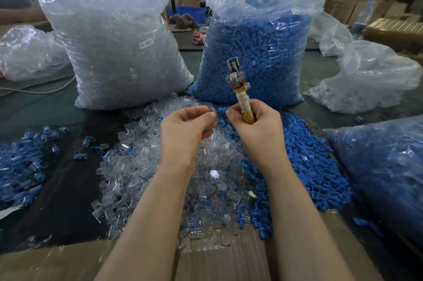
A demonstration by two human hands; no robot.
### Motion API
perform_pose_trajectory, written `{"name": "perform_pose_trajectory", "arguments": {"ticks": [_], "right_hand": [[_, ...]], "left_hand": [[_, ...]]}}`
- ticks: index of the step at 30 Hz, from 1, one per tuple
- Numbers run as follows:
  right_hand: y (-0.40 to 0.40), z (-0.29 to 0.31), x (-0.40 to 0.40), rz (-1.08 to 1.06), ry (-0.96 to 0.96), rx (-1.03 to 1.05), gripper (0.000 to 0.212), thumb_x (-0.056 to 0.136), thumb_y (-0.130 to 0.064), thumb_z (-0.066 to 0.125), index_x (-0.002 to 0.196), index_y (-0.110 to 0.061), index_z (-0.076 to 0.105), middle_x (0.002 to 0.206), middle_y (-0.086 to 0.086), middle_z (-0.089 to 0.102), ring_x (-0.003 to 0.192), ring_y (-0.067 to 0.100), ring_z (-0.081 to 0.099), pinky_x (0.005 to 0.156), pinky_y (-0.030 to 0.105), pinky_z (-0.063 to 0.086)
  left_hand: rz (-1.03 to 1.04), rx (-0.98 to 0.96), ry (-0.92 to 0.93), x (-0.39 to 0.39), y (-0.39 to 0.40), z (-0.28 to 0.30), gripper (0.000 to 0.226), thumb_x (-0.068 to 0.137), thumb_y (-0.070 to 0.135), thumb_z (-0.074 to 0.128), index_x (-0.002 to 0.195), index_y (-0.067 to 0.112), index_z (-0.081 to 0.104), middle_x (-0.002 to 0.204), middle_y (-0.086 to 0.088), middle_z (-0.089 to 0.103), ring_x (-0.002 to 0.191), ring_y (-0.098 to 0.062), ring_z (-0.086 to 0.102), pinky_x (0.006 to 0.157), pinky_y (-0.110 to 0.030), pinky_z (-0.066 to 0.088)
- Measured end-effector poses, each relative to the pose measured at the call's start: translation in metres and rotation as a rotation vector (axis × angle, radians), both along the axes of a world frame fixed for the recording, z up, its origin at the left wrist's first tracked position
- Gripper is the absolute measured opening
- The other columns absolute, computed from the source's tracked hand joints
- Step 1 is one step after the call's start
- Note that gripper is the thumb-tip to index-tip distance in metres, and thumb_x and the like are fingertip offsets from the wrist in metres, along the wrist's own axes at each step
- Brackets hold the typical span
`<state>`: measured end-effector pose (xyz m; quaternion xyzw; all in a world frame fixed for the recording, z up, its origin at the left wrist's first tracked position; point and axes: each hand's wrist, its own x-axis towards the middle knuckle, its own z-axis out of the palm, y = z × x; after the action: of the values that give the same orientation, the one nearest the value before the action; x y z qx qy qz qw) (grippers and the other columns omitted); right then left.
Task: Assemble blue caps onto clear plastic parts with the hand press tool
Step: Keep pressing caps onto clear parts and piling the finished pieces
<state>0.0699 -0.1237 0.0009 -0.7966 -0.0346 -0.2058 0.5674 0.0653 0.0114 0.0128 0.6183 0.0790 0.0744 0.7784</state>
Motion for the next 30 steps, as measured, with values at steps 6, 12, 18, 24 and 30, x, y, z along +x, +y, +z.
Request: {"name": "perform_pose_trajectory", "arguments": {"ticks": [6, 12, 18, 24, 30], "right_hand": [[0.0028, -0.0005, 0.0001, -0.008, -0.012, -0.035, 0.016, 0.089, -0.028, 0.071, 0.08, -0.017, 0.063, 0.054, -0.015, 0.053, 0.052, 0.004, 0.042, 0.053, 0.022, 0.037], [0.0048, -0.0008, -0.0002, -0.076, -0.02, -0.146, 0.023, 0.087, -0.033, 0.072, 0.072, -0.031, 0.054, 0.058, -0.013, 0.054, 0.053, 0.003, 0.047, 0.053, 0.023, 0.036], [0.0082, -0.001, 0.0006, -0.115, -0.015, -0.171, 0.023, 0.087, -0.034, 0.07, 0.072, -0.031, 0.053, 0.059, -0.012, 0.054, 0.054, 0.004, 0.047, 0.052, 0.026, 0.034], [0.0072, 0.0007, 0.0001, -0.027, 0.012, -0.072, 0.014, 0.089, -0.026, 0.068, 0.08, -0.016, 0.065, 0.056, -0.008, 0.053, 0.051, 0.006, 0.043, 0.052, 0.031, 0.038], [0.0058, 0.0053, -0.0025, 0.05, 0.067, -0.004, 0.009, 0.089, -0.02, 0.067, 0.082, -0.015, 0.068, 0.065, 0.0, 0.064, 0.058, 0.021, 0.052, 0.058, 0.043, 0.048]], "left_hand": [[0.027, 0.046, -0.014, -0.0007, -0.0018, -0.0004, 0.009, 0.078, 0.005, 0.078, 0.082, 0.009, 0.071, 0.066, 0.0, 0.072, 0.067, -0.012, 0.071, 0.061, -0.019, 0.056], [0.044, 0.09, -0.039, -0.0019, -0.0034, 0.0011, 0.009, 0.079, 0.003, 0.077, 0.08, 0.011, 0.074, 0.069, -0.001, 0.074, 0.067, -0.011, 0.071, 0.063, -0.02, 0.057], [0.071, 0.192, -0.087, -0.0013, -0.0074, 0.001, 0.015, 0.076, 0.003, 0.079, 0.075, 0.017, 0.075, 0.07, -0.001, 0.075, 0.069, -0.014, 0.073, 0.065, -0.023, 0.058], [0.109, 0.341, -0.164, -0.0015, -0.0075, -0.0015, 0.016, 0.075, 0.011, 0.08, 0.076, 0.026, 0.076, 0.069, 0.008, 0.074, 0.069, -0.008, 0.071, 0.07, -0.028, 0.059], [0.143, 0.44, -0.225, -0.0019, -0.0069, -0.0029, 0.015, 0.075, 0.017, 0.082, 0.074, 0.03, 0.073, 0.07, 0.015, 0.072, 0.067, -0.001, 0.069, 0.068, -0.024, 0.058]]}}
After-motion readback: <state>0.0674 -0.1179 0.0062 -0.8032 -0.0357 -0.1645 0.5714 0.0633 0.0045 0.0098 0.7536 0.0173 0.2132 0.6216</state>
